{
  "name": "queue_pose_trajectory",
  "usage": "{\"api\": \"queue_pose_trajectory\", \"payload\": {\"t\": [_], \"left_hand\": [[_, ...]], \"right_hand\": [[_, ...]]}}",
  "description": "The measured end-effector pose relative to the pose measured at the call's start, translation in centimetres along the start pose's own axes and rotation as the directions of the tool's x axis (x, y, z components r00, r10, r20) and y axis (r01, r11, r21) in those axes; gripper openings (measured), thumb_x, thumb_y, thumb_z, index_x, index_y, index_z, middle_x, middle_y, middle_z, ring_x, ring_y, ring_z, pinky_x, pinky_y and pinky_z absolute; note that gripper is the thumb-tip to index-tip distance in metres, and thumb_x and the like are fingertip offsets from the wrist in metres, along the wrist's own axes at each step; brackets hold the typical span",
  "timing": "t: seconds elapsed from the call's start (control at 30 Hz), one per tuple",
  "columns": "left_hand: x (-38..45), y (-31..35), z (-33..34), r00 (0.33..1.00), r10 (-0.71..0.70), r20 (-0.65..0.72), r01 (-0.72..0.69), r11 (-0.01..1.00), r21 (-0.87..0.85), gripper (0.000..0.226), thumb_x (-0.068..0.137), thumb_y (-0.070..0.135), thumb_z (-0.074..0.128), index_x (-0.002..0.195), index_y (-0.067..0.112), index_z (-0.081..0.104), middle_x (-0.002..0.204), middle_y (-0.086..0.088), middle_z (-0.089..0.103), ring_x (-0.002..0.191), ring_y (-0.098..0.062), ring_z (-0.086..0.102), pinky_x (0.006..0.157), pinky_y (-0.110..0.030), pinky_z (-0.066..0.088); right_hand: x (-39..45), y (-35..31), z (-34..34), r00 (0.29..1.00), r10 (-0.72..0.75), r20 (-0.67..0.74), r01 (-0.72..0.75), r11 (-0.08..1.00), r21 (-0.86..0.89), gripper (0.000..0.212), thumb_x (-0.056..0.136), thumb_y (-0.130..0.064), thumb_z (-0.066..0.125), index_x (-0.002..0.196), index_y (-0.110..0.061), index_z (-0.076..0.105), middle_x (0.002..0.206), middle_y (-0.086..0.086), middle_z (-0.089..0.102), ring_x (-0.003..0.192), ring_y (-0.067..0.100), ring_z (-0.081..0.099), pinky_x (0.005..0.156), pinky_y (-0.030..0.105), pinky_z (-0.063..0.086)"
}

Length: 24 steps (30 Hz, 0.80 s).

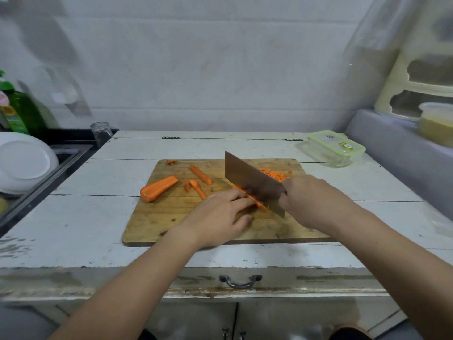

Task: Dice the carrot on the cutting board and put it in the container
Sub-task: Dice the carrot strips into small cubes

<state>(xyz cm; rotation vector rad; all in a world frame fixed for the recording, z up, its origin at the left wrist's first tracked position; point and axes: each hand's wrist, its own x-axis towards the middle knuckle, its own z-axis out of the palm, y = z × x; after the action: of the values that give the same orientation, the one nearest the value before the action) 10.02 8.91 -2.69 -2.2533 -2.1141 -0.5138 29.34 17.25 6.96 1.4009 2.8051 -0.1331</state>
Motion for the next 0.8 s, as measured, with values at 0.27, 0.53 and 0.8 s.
{"api": "queue_pose_trajectory", "payload": {"t": [0.27,0.53,0.8], "left_hand": [[0.0,-0.3,0.2,1.0,0.01,-0.001,-0.01,1.0,0.02,0.047,0.103,0.053,0.041,0.148,0.04,0.049,0.149,0.016,0.046,0.14,-0.007,0.035,0.119,-0.037,0.025],[0.0,-0.2,0.0,1.0,0.007,0.011,-0.007,1.0,0.016,0.047,0.103,0.055,0.04,0.148,0.044,0.044,0.151,0.019,0.042,0.143,-0.004,0.027,0.121,-0.036,0.019],[0.1,-0.4,0.0,0.999,-0.006,0.033,0.006,1.0,-0.006,0.049,0.102,0.056,0.041,0.149,0.042,0.044,0.15,0.017,0.041,0.139,-0.006,0.032,0.117,-0.037,0.029]], "right_hand": [[0.0,0.1,-0.4,1.0,-0.01,0.023,0.009,1.0,0.019,0.022,0.096,-0.021,0.044,0.075,-0.027,0.045,0.078,-0.002,0.05,0.068,0.017,0.048,0.055,0.034,0.037],[-0.6,-0.3,0.1,0.998,-0.029,0.062,0.036,0.993,-0.109,0.013,0.102,-0.016,0.043,0.091,-0.018,0.05,0.096,0.006,0.057,0.084,0.026,0.054,0.07,0.033,0.047],[-0.4,-0.2,0.1,0.989,-0.132,0.067,0.14,0.982,-0.13,0.017,0.105,-0.02,0.042,0.094,-0.015,0.054,0.084,0.004,0.055,0.075,0.023,0.051,0.068,0.032,0.043]]}}
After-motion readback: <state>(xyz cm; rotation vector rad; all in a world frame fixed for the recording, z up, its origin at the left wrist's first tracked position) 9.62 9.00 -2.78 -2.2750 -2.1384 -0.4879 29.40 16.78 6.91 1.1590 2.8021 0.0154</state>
